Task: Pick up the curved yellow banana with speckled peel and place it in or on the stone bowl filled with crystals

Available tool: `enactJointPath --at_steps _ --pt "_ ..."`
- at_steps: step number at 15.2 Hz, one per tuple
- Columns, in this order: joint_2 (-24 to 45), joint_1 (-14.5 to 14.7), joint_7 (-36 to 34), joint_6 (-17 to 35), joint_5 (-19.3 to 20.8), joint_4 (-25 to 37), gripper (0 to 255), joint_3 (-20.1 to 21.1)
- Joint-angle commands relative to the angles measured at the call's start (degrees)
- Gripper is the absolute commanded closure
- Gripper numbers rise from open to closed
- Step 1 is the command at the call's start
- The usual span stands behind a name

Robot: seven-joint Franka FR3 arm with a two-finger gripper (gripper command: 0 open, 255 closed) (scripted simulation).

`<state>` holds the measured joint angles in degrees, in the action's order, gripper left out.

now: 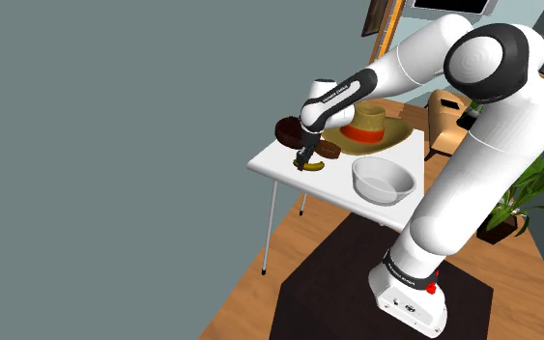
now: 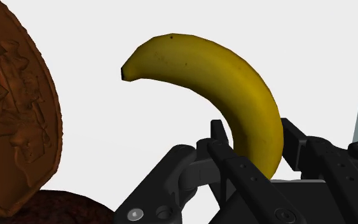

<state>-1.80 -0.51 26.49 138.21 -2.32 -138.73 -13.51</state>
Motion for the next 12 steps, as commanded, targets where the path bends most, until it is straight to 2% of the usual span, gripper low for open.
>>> enactJointPath --at_steps 1,3,12 --pt "0.0 0.0 0.0 0.0 0.0 0.0 255 0.0" --pt "0.0 0.0 0.0 0.0 0.0 0.0 255 0.0" --pt "-4.7 -0.1 -1.4 -7.2 1.7 2.7 255 0.2"
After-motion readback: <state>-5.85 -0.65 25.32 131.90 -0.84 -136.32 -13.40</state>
